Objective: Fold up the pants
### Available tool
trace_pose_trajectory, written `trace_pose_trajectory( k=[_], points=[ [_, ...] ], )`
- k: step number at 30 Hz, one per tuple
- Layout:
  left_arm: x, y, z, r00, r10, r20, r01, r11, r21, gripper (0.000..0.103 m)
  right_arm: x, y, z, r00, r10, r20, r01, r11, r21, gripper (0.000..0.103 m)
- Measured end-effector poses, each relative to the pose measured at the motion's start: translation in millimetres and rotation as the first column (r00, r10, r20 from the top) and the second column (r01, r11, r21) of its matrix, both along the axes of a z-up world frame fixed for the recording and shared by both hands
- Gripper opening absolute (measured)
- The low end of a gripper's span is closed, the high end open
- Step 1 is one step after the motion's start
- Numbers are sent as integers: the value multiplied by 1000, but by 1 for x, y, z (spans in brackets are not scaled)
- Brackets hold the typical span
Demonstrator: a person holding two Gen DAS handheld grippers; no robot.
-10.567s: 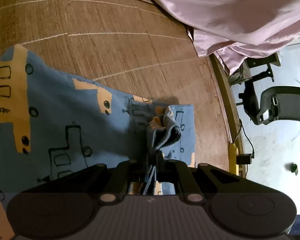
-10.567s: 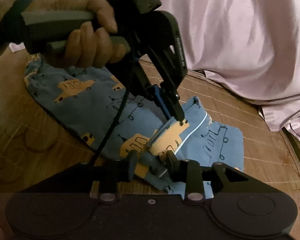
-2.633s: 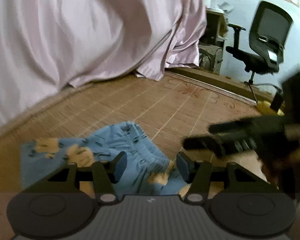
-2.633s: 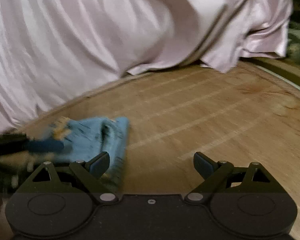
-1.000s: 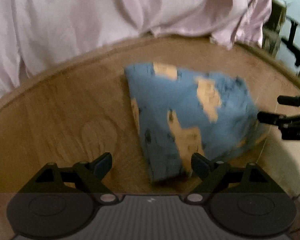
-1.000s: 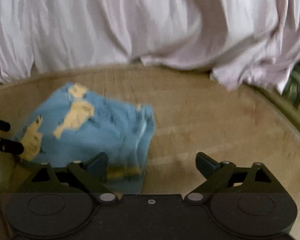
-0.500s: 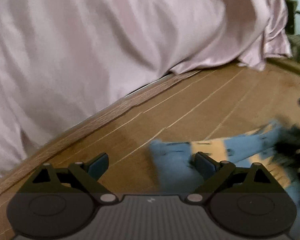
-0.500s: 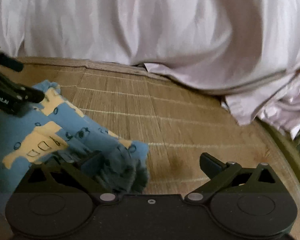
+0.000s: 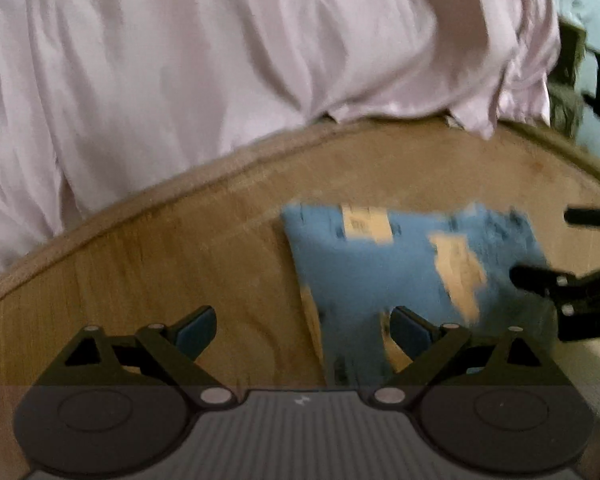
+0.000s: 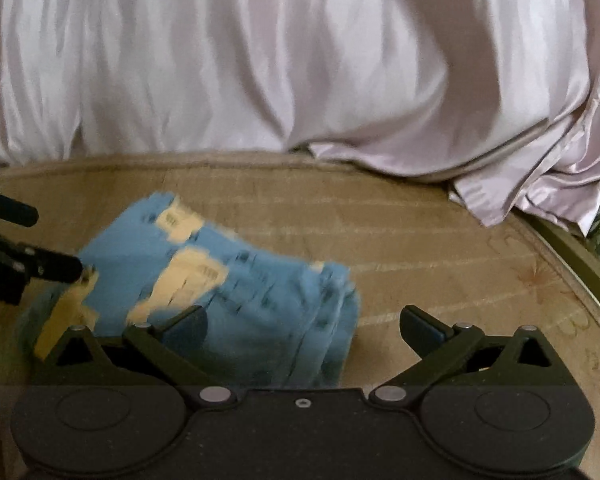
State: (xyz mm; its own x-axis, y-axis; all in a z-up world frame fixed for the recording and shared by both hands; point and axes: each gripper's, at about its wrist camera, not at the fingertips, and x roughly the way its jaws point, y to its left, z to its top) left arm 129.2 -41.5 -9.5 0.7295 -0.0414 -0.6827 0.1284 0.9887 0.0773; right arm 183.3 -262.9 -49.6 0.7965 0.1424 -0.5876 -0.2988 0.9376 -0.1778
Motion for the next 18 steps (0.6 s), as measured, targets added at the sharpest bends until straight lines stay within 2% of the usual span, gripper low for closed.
trace_pose_trajectory(
  k=[2, 3, 5, 10, 18],
  points=[
    [-6, -2, -12, 999, 7, -42, -6, 1000, 29, 96, -1, 3, -12, 998, -19, -62, 16, 999, -46, 102],
    [-9, 0, -17, 999, 16, -48, -15, 1000, 20, 96, 0, 4, -19, 994, -31, -102, 25, 997, -67, 102],
    [-14, 5, -20, 999, 29, -42, -29, 1000, -9, 96, -2, -2, -20, 993, -53, -108, 50, 998, -29, 102],
    [-18, 4, -15, 997, 28, -71, -28, 1000, 9, 97, -9, 0, -13, 994, -70, -89, 65, 996, -55, 102],
    [-26, 11, -8, 992, 57, -111, -61, 998, -35, 99, -23, -7, -3, 992, -98, -77, 100, 995, 11, 102]
  ],
)
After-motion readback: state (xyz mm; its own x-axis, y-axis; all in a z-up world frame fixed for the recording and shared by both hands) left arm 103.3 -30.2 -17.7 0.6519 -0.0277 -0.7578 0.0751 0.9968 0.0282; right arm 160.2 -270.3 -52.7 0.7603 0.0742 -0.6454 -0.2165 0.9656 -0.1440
